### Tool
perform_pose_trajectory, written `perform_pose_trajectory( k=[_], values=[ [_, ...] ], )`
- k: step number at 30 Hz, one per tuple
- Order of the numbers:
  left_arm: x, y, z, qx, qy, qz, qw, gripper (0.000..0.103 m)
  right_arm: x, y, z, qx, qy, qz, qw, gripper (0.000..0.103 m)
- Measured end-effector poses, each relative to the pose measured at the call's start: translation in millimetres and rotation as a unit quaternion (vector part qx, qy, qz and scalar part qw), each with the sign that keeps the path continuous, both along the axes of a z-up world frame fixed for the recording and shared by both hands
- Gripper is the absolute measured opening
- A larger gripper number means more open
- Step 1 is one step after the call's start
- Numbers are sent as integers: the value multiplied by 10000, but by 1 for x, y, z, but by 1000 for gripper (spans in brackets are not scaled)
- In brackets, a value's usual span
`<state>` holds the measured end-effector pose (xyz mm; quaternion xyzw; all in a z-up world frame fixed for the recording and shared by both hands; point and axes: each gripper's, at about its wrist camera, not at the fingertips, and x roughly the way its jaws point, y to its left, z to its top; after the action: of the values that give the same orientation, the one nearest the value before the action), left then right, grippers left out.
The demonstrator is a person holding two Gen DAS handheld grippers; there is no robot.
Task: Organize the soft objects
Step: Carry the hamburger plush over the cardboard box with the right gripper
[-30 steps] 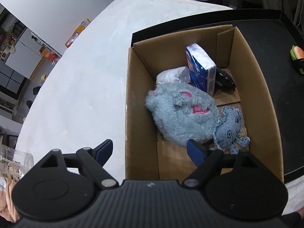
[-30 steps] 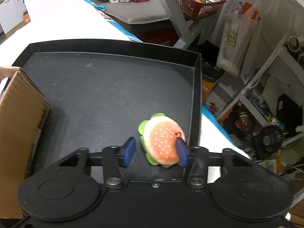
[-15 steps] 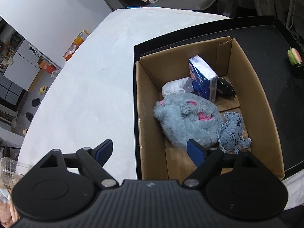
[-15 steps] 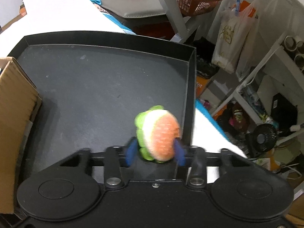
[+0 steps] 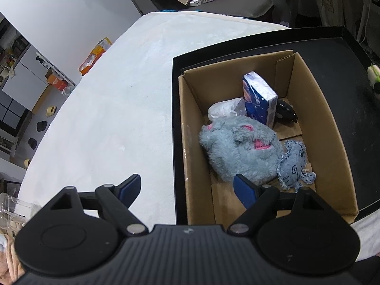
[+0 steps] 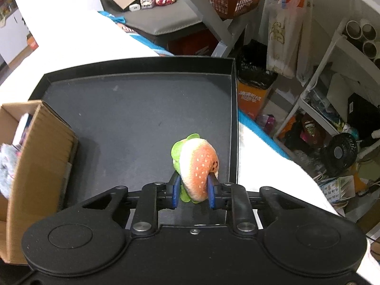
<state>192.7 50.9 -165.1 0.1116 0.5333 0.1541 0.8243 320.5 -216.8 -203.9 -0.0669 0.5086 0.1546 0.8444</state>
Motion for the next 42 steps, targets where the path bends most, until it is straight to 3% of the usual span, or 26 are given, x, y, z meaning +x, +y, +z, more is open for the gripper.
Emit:
perform_pose_trajectory(
  k=[19, 42],
  values=[
    [-12, 16, -4, -448, -255, 60, 9987, 84, -22, 3, 43, 105, -330, 35, 9994, 22],
    [-27, 26, -5, -703, -729, 155, 9947, 81, -56, 57, 84, 84, -640, 601, 9961, 22]
  ],
)
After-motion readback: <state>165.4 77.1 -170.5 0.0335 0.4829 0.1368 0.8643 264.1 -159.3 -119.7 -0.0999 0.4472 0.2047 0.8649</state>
